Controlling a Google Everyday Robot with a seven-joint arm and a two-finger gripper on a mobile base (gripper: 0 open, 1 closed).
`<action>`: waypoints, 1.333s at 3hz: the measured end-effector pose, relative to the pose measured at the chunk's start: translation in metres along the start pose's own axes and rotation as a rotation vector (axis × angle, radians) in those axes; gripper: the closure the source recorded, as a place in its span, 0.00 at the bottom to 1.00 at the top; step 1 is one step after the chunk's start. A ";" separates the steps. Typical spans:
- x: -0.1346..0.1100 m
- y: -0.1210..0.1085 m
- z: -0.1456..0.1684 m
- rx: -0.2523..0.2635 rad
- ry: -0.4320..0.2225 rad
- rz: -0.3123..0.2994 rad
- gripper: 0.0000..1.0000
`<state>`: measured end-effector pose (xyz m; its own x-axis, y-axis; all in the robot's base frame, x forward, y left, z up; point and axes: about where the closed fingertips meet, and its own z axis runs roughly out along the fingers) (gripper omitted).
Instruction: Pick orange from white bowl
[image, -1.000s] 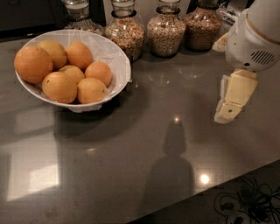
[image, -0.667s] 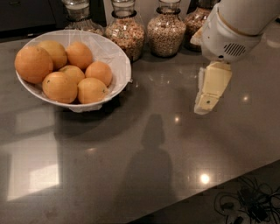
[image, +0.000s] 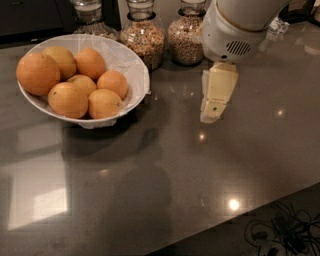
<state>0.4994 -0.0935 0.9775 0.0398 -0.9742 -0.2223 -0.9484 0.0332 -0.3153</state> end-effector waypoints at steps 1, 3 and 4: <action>-0.032 0.014 0.001 -0.006 -0.096 -0.030 0.00; -0.149 0.040 -0.001 -0.031 -0.340 -0.022 0.00; -0.149 0.040 -0.001 -0.031 -0.340 -0.022 0.00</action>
Offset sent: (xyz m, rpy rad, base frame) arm -0.0507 0.1849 0.0165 0.3832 0.0381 0.1810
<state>0.4549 0.0532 0.9984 0.1585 -0.8441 -0.5122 -0.9549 0.0008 -0.2968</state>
